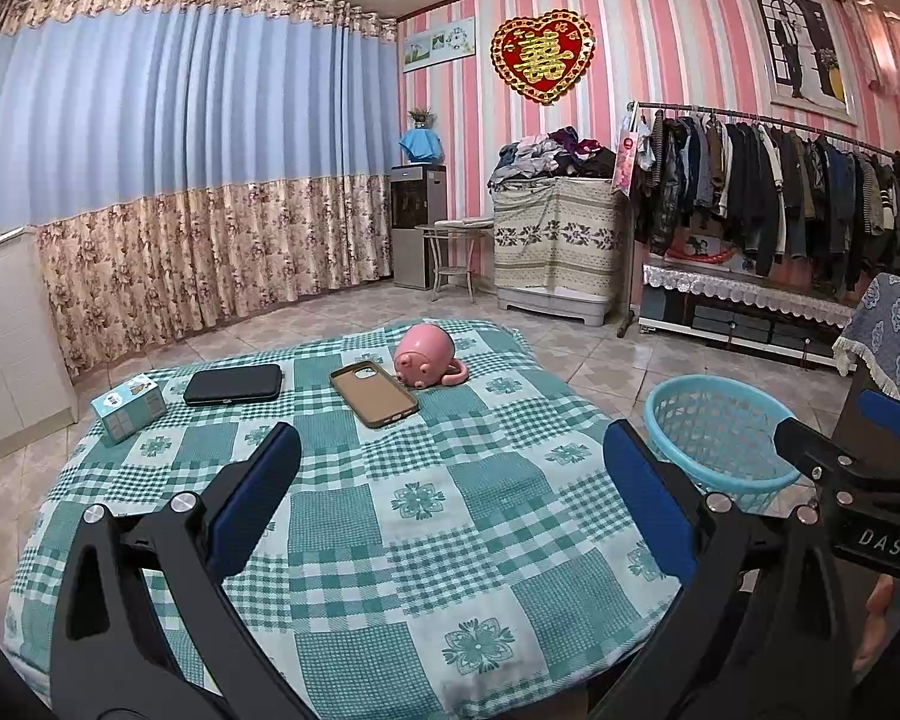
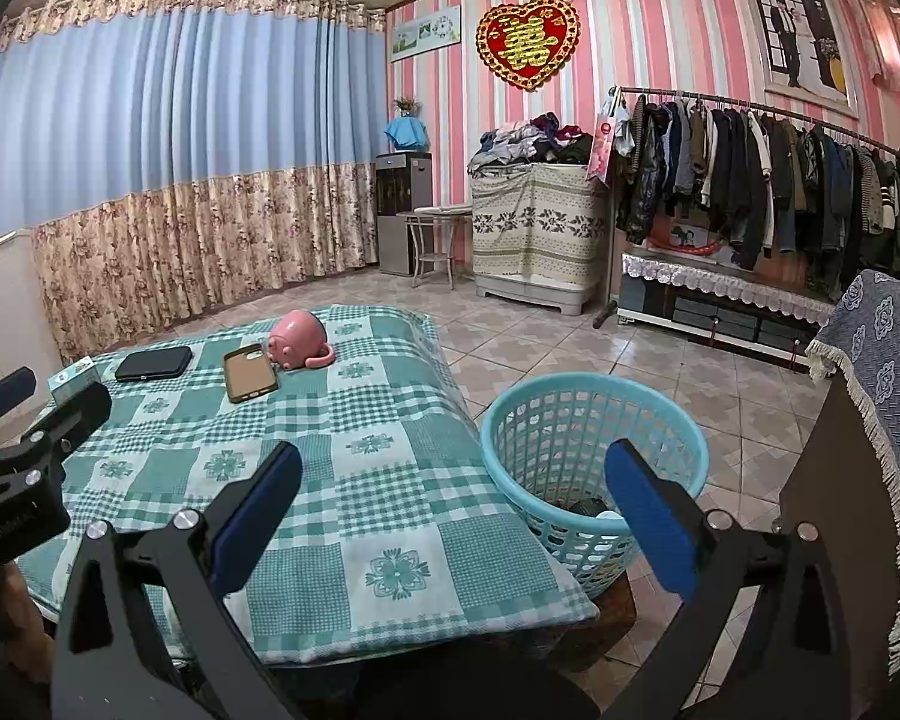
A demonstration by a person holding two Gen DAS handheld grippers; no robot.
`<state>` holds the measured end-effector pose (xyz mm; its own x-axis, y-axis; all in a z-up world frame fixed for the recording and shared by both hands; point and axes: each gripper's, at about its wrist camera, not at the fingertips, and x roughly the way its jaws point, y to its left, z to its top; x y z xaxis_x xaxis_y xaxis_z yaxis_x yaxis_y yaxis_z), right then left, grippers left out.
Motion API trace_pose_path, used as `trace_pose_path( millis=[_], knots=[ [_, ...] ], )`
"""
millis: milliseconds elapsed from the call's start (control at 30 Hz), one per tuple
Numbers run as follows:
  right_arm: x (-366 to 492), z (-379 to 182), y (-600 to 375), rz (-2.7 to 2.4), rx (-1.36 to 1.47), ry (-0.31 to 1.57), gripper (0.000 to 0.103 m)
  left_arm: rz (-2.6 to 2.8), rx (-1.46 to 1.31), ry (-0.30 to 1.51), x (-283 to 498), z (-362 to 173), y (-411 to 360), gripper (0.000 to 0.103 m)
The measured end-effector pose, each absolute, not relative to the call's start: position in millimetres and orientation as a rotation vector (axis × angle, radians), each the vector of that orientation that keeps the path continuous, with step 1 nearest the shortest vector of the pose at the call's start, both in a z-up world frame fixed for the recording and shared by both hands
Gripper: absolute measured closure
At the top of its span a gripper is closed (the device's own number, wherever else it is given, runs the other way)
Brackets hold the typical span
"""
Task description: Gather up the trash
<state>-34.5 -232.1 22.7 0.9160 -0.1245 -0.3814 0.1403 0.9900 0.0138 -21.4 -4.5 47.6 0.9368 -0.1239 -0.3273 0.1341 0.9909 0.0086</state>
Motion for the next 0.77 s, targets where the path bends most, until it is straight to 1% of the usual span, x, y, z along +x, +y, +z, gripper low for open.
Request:
trace_pose_path(
  millis=[767],
  knots=[
    [-34.5, 21.6, -232.8, -0.136, 0.043, 0.389, 0.004, -0.130, 0.037, 0.339, -21.4, 50.8, 4.3, 0.005]
  ],
)
